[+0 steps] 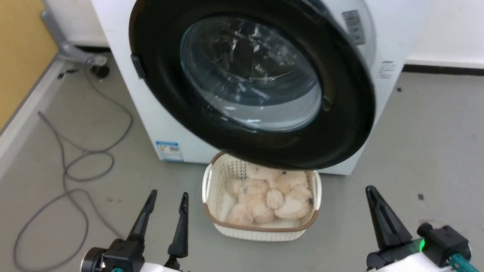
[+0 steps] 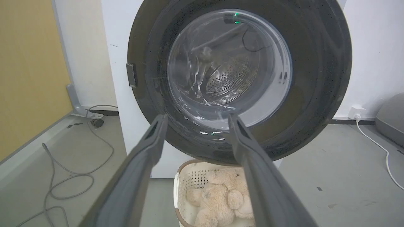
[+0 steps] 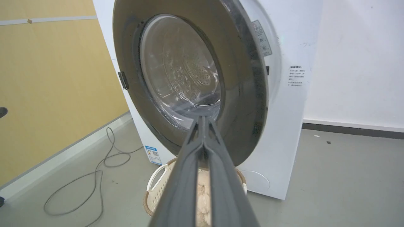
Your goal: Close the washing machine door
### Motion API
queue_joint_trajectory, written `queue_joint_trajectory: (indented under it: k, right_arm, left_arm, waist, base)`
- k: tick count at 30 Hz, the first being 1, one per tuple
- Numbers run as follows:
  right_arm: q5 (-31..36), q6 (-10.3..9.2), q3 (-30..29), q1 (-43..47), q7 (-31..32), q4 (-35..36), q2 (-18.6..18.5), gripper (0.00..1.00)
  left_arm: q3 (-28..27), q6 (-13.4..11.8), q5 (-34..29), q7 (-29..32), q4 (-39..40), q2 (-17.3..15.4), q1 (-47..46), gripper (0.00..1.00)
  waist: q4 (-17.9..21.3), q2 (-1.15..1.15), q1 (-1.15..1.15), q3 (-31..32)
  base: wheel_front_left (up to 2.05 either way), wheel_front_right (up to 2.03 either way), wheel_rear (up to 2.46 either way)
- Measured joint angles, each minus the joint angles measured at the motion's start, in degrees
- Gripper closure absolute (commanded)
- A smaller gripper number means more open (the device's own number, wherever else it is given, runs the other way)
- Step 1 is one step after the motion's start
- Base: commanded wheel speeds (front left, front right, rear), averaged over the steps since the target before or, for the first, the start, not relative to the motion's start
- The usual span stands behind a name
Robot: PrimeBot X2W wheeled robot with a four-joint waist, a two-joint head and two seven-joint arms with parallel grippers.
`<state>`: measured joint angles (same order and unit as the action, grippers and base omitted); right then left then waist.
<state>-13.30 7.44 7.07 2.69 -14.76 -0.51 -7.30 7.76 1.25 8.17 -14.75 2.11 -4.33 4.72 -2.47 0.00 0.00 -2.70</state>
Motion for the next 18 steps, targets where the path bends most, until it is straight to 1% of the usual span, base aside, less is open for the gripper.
queue_joint_trajectory:
  k: [4, 10, 16, 18]
  right_arm:
    - [-1.12, 0.00, 3.02, -2.89, -0.01, -0.44, -2.89, 1.00]
    - [-3.08, 0.00, 7.40, -11.32, 0.76, -3.26, -8.01, 1.00]
    - [-6.77, 0.01, 7.83, -21.24, 3.70, -6.82, -14.71, 1.00]
    - [-7.78, 0.01, 6.37, -23.82, 4.60, -8.53, -16.27, 1.00]
  left_arm:
    - [0.13, 0.51, -0.11, 0.00, 0.08, 0.49, -1.14, 0.00]
    - [-0.32, 0.80, -0.09, 0.00, 0.37, 1.20, -3.66, 0.00]
    - [-0.57, 0.93, 0.09, 0.00, 0.77, 1.32, -5.37, 0.00]
    - [-0.25, 0.98, 0.09, 0.00, 0.79, 1.34, -6.14, 0.00]
  waist:
    - [-1.77, 0.00, 0.00, -2.16]
    - [-4.85, 0.00, 0.00, -6.38]
    - [-7.74, 0.00, 0.01, -11.11]
    - [-8.67, 0.00, 0.00, -12.59]
  base:
    - [0.00, 0.00, 0.00]
    - [0.00, 0.00, 0.00]
    - [0.00, 0.00, 0.00]
    - [0.00, 0.00, 0.00]
